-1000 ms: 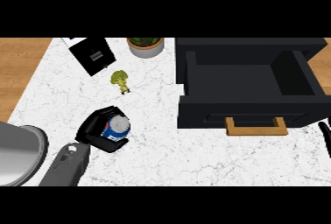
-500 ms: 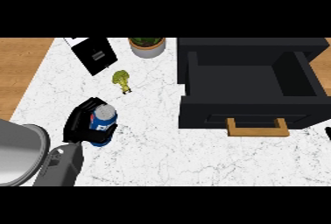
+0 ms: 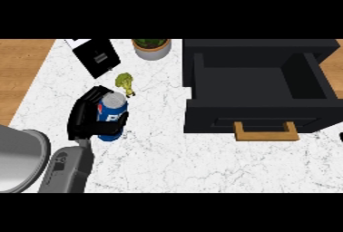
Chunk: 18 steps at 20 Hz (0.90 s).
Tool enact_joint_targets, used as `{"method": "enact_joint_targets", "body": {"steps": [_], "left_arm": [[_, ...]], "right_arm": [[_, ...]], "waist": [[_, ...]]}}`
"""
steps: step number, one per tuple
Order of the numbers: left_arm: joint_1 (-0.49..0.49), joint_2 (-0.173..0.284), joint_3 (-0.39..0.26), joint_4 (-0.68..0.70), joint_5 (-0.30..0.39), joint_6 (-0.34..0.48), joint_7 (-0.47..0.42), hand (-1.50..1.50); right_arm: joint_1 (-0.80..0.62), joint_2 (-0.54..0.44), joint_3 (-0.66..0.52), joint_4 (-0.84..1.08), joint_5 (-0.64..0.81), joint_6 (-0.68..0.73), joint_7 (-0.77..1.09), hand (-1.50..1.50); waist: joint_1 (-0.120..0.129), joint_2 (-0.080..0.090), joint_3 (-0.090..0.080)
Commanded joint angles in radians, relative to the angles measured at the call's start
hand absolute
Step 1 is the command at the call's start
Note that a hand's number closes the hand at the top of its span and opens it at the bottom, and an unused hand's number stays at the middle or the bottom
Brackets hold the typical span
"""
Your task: Pick up the can, place it into the drawer and close the drawer
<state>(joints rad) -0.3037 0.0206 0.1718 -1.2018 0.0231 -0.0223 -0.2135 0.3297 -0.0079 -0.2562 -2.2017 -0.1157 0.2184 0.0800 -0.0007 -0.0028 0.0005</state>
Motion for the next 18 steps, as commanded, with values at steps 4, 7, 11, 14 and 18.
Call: {"method": "enact_joint_targets", "body": {"steps": [4, 7, 11, 14, 18], "left_arm": [[-0.034, -0.020, -0.146, -0.217, -0.026, 0.115, 0.152, 1.50], [-0.161, -0.020, -0.181, -0.225, -0.033, 0.164, 0.287, 1.50], [-0.289, -0.020, -0.190, -0.177, -0.015, 0.203, 0.341, 1.50], [-0.268, -0.021, -0.291, -0.216, -0.042, 0.267, 0.380, 1.50], [-0.520, -0.021, -0.342, -0.081, -0.026, 0.413, 0.472, 1.50]], "right_arm": [[0.034, 0.007, 0.043, 0.001, 0.021, -0.022, -0.037, -1.50], [-0.086, -0.038, -0.039, 0.023, -0.018, -0.026, 0.060, -1.50], [-0.046, -0.033, -0.014, -0.014, -0.006, -0.021, 0.053, -1.50], [0.003, 0.000, -0.007, -0.035, -0.013, -0.017, 0.024, -1.50], [-0.063, -0.031, -0.018, 0.012, -0.009, -0.031, 0.035, -1.50]], "waist": [[-0.003, 0.000, 0.000], [0.000, 0.001, 0.000], [-0.009, 0.003, 0.000], [-0.008, 0.002, 0.000], [-0.021, 0.005, 0.000]]}}
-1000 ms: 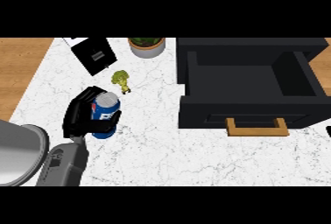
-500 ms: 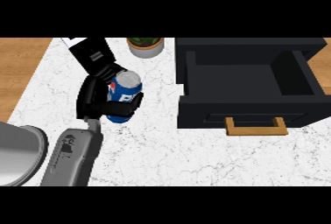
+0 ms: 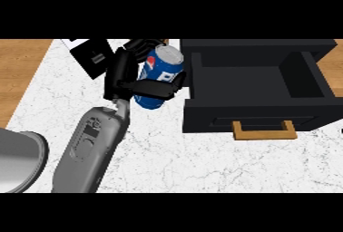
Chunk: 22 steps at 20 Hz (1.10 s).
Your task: Pick up the can, place it into the drawer and close the drawer
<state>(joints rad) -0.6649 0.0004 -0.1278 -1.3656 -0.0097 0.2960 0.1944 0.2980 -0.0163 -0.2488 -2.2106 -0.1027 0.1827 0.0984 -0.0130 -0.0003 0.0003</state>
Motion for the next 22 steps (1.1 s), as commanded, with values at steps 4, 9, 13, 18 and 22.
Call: {"method": "enact_joint_targets", "body": {"steps": [4, 9, 13, 18, 22], "left_arm": [[-0.269, 0.000, -0.022, 0.088, -0.014, 0.077, 0.137, 1.50], [-0.424, 0.000, -0.088, 0.246, 0.043, 0.183, 0.127, 1.50], [-0.555, 0.000, -0.031, 0.369, 0.084, 0.181, 0.100, 1.50], [-0.649, 0.000, -0.095, 0.518, 0.159, 0.243, 0.060, 1.50], [-0.731, 0.000, -0.115, 0.646, 0.227, 0.247, 0.045, 1.50]], "right_arm": [[0.008, -0.053, -0.087, -0.004, -0.081, 0.042, 0.018, -1.50], [0.003, 0.014, -0.009, 0.019, 0.010, 0.018, -0.026, -1.50], [-0.032, -0.020, -0.039, -0.011, -0.028, 0.012, 0.048, -1.50], [-0.062, -0.017, -0.034, 0.006, -0.039, 0.011, 0.060, -1.50], [-0.061, -0.024, -0.036, 0.071, -0.023, 0.042, -0.009, -1.50]], "waist": [[-0.003, -0.001, 0.000], [-0.010, 0.002, 0.000], [-0.013, 0.003, 0.000], [-0.021, 0.005, 0.000], [-0.031, 0.008, 0.001]]}}
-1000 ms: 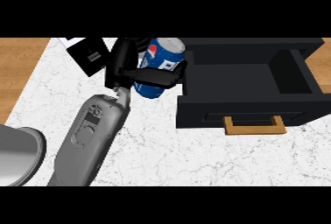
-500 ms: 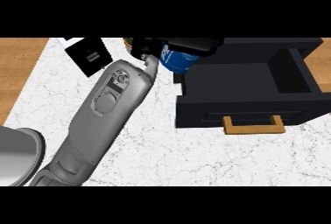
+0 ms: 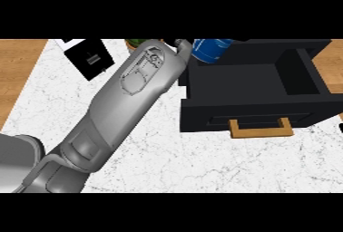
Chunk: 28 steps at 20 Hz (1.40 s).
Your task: Pick up the can, place it into the drawer and close the drawer
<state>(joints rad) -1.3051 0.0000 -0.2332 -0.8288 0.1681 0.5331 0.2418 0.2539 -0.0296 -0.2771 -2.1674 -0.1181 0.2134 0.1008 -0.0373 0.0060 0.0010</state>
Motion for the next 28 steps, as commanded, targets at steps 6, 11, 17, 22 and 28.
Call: {"method": "enact_joint_targets", "body": {"steps": [6, 11, 17, 22, 28], "left_arm": [[-0.132, 0.000, -0.083, 0.236, 0.106, 0.044, -0.088, 1.50], [-0.182, 0.000, -0.126, 0.279, 0.181, 0.030, -0.094, 1.50], [-0.144, 0.000, -0.215, 0.331, 0.258, 0.065, -0.161, 1.50], [-0.158, 0.000, -0.242, 0.387, 0.281, 0.108, -0.216, 1.50], [-0.158, 0.000, -0.303, 0.449, 0.293, 0.115, -0.244, 1.50]], "right_arm": [[-0.003, 0.015, -0.002, 0.027, 0.003, -0.002, -0.035, -1.50], [-0.044, -0.018, -0.022, 0.053, 0.003, 0.000, -0.012, -1.50], [-0.085, -0.018, 0.019, 0.048, 0.020, -0.008, 0.032, -1.50], [-0.069, 0.010, 0.050, 0.035, 0.054, -0.011, -0.002, -1.50], [-0.121, -0.033, 0.001, 0.034, 0.005, -0.013, 0.037, -1.50]], "waist": [[-0.019, 0.005, 0.001], [-0.017, 0.005, 0.001], [-0.042, 0.011, 0.001], [-0.056, 0.015, 0.002], [-0.076, 0.020, 0.002]]}}
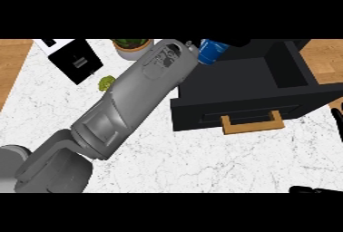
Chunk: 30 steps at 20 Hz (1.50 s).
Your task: Pick up the can, place it into the drawer and close the drawer
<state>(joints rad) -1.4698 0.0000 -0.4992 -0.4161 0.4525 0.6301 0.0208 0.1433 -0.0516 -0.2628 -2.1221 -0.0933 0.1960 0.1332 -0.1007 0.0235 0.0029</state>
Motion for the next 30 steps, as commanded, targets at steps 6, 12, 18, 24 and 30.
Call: {"method": "enact_joint_targets", "body": {"steps": [6, 12, 18, 24, 30], "left_arm": [[0.004, 0.000, -0.088, 0.044, 0.024, 0.032, -0.047, 1.50], [0.042, 0.000, -0.126, 0.040, 0.070, 0.104, -0.043, -1.50], [0.040, 0.000, -0.123, 0.064, 0.098, 0.119, -0.078, -1.50], [0.062, 0.000, -0.126, 0.058, 0.131, 0.128, -0.096, -1.50], [0.053, 0.000, -0.108, 0.034, 0.183, 0.156, -0.113, -1.50]], "right_arm": [[0.016, 0.011, 0.023, -0.019, 0.018, 0.000, 0.004, -1.50], [-0.039, -0.007, 0.028, 0.004, 0.023, 0.006, -0.016, -1.50], [-0.034, 0.005, 0.048, -0.017, 0.030, -0.003, 0.013, -1.50], [-0.015, -0.022, 0.033, -0.071, 0.074, -0.005, -0.002, -1.50], [-0.074, -0.115, 0.011, -0.053, 0.219, 0.000, -0.092, -1.50]], "waist": [[-0.011, 0.001, 0.000], [-0.047, 0.011, 0.001], [-0.043, 0.012, 0.000], [-0.026, 0.003, -0.001], [-0.012, 0.006, -0.001]]}}
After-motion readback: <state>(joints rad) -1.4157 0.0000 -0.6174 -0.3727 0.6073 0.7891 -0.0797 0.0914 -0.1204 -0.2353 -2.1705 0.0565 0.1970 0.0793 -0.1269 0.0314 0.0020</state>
